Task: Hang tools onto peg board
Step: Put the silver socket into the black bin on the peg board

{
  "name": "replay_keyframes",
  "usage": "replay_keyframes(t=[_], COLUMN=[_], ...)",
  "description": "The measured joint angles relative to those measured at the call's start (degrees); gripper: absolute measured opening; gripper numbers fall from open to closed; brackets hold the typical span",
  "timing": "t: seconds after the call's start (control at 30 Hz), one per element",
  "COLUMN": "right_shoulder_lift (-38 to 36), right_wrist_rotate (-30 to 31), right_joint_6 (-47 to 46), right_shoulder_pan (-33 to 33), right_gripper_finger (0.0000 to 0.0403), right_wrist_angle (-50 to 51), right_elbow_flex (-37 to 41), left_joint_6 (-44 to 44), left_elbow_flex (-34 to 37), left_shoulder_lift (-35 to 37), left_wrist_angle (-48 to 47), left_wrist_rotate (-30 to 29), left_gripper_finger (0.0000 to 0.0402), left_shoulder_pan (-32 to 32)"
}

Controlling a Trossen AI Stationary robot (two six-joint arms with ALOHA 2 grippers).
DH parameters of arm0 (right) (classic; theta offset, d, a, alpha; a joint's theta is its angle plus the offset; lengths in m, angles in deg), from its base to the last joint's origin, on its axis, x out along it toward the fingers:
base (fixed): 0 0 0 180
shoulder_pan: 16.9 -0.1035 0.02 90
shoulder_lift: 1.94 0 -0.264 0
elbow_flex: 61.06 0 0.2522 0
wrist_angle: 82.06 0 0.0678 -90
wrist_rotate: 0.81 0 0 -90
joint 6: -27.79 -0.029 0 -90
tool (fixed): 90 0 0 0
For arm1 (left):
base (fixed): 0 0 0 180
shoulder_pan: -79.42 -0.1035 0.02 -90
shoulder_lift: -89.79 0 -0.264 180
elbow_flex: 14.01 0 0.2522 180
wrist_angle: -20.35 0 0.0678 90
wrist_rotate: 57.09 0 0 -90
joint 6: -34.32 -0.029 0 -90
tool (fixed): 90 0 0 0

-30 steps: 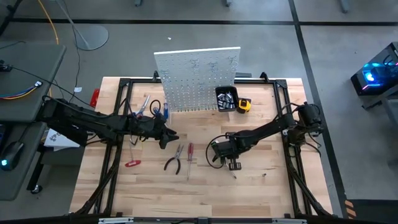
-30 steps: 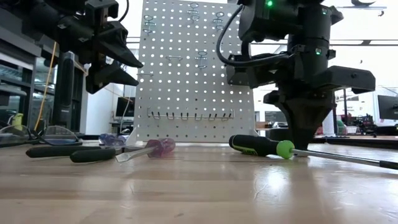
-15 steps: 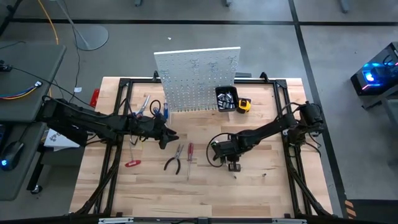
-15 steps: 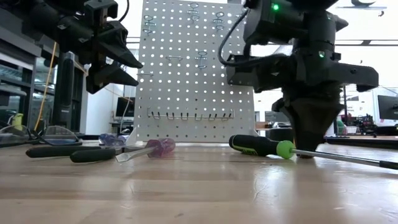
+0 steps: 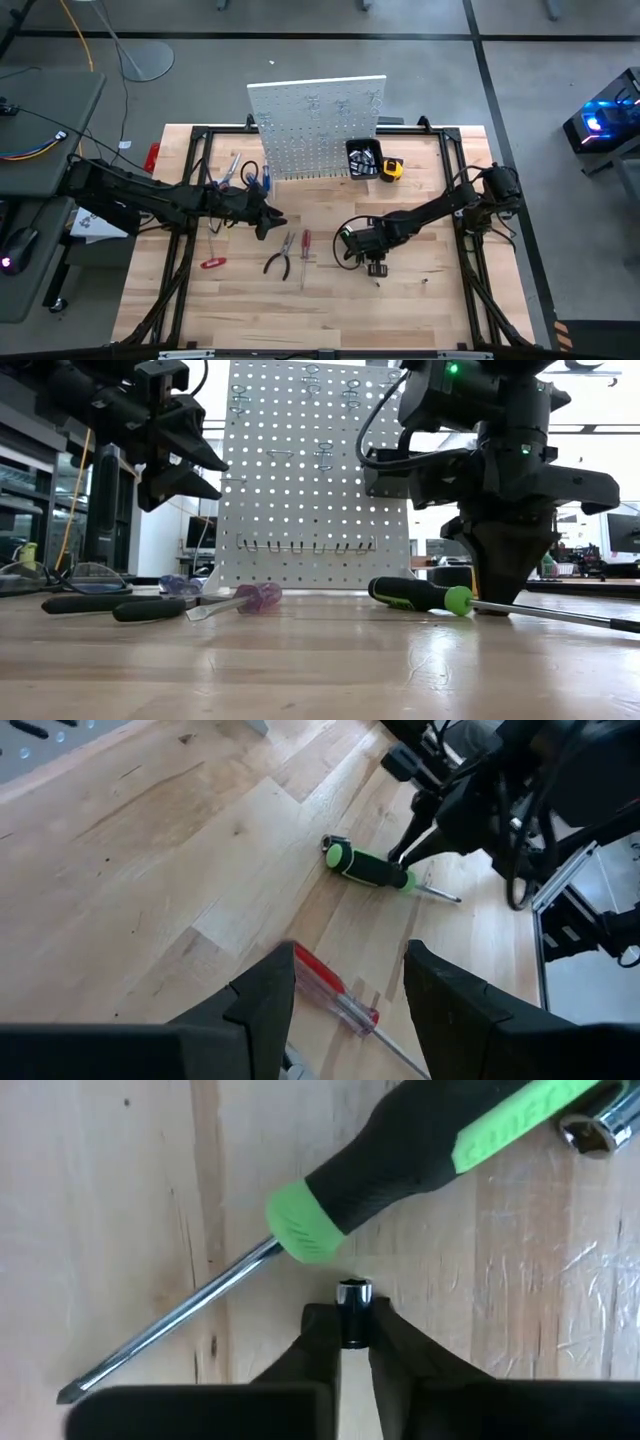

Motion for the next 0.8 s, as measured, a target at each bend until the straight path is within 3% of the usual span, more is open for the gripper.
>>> replay_keyframes(t=[0.57,0.8], right_shoulder_lift=[0.08,-6.12], right_wrist_rotate=[-1.80,0.85], right_joint_6=[-3.05,-8.51], right_shoulder_pan=[1.51,3.80], right_gripper_finger=[0.0010,0.0007], right_wrist_angle=[-0.34,2.56], right_elbow_flex=[-0.44,0.52], left_joint_6=[0.02,0.02], left_elbow_flex=[0.00,0.00], left_shoulder_lift=[0.02,0.01], left_wrist_angle=[-0.78,-0.34], left_wrist_rotate=[-1.46,-1.49], left_gripper_finger=[0.0172,0.0172], left_shoulder_pan=[0.00,0.00])
